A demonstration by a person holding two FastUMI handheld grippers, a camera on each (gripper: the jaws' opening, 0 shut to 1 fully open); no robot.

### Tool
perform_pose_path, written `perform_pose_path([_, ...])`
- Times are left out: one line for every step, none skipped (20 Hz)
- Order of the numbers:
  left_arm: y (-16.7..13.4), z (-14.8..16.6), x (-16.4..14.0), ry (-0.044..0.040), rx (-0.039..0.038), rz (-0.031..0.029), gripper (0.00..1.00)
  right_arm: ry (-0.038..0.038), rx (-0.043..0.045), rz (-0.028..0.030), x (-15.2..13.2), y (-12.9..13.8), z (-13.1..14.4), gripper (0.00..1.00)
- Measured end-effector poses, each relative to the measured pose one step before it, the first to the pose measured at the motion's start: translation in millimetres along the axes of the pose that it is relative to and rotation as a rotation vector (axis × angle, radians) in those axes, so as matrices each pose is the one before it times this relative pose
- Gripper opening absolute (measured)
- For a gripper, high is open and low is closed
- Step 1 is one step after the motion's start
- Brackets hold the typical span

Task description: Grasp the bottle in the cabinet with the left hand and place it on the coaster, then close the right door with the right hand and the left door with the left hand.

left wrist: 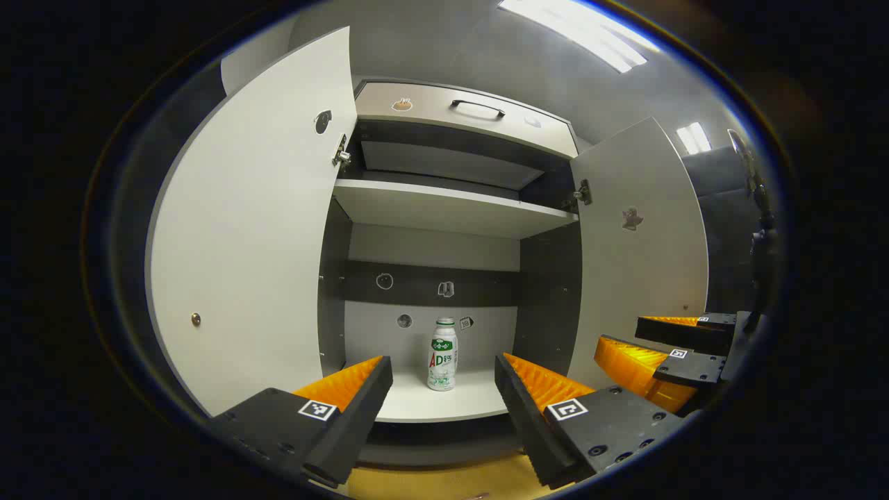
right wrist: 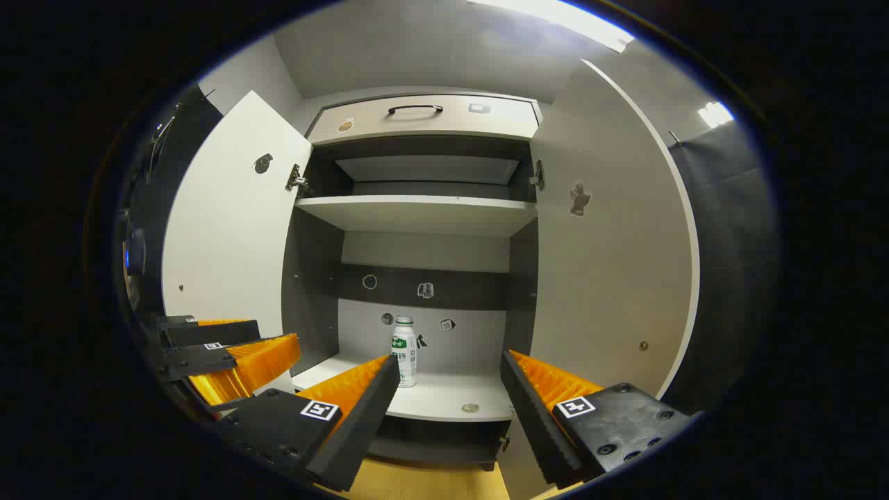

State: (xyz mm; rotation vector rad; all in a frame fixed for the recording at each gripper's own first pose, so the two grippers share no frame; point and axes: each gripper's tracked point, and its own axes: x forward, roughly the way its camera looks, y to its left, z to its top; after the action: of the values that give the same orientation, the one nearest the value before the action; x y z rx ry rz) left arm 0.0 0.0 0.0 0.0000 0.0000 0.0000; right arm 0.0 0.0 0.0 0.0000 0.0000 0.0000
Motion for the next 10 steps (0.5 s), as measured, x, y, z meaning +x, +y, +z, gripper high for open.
perform_pose_path([-0.44, -0.59, 0.67, 0.00102, 0.00326, -0.00260, 0.94, 0.00210, 0.00104, -0.00059, 0.09, -0.95, -0.05, 0.97])
perform_pose_path([-0.91, 0.16, 0.43, 0.00295, 0.00611, -0.00223, 0.94, 0.00184, 0.00166, -0.00109, 0.62, -0.63, -0.54, 0.97])
perform_pose_path([-1.37, -1.12, 0.42, 0.00182, 0.00583, -0.00049, 0.94, 0.00059, 0.00242, -0.00089, -0.02, -0.90, -0.72, 0.97])
perform_pose_path([-0.45, -0.76, 0.50, 0.00172, 0.00328, 0.00072, 0.94, 0.00086, 0.00254, -0.00111, 0.02, -0.77, -0.05, 0.97])
perform_pose_path([-0.67, -1.56, -0.31, 0.00233, 0.00016, -0.00021, 0.94, 0.00031, 0.00218, -0.00026, -0.29, -0.14, -0.46, 0.97])
perform_pose_path([-0.95, -0.43, -0.36, 0.00294, -0.00326, -0.00032, 0.94, 0.00057, 0.00050, -0.00102, -0.12, -0.41, -0.05, 0.97])
perform_pose_path([0.38, -0.78, 0.55, 0.00222, -0.00289, -0.00223, 0.94, 0.00039, -0.00081, -0.00217, -0.35, -0.67, -0.16, 0.97])
perform_pose_path([0.21, 0.63, 0.70, 0.00139, -0.00170, -0.00040, 0.94, 0.00037, -0.00099, -0.00214, 0.03, -0.19, 0.31, 0.97])
perform_pose_path([0.95, -1.28, -0.27, 0.00139, 0.00058, 0.00075, 0.94, 0.00030, -0.00023, -0.00169, -0.68, -0.38, -0.13, 0.97])
perform_pose_path([0.34, -0.40, -0.59, 0.00109, 0.00223, 0.00094, 0.94, 0.00006, 0.00036, -0.00075, -0.54, 0.16, 0.07, 0.97])
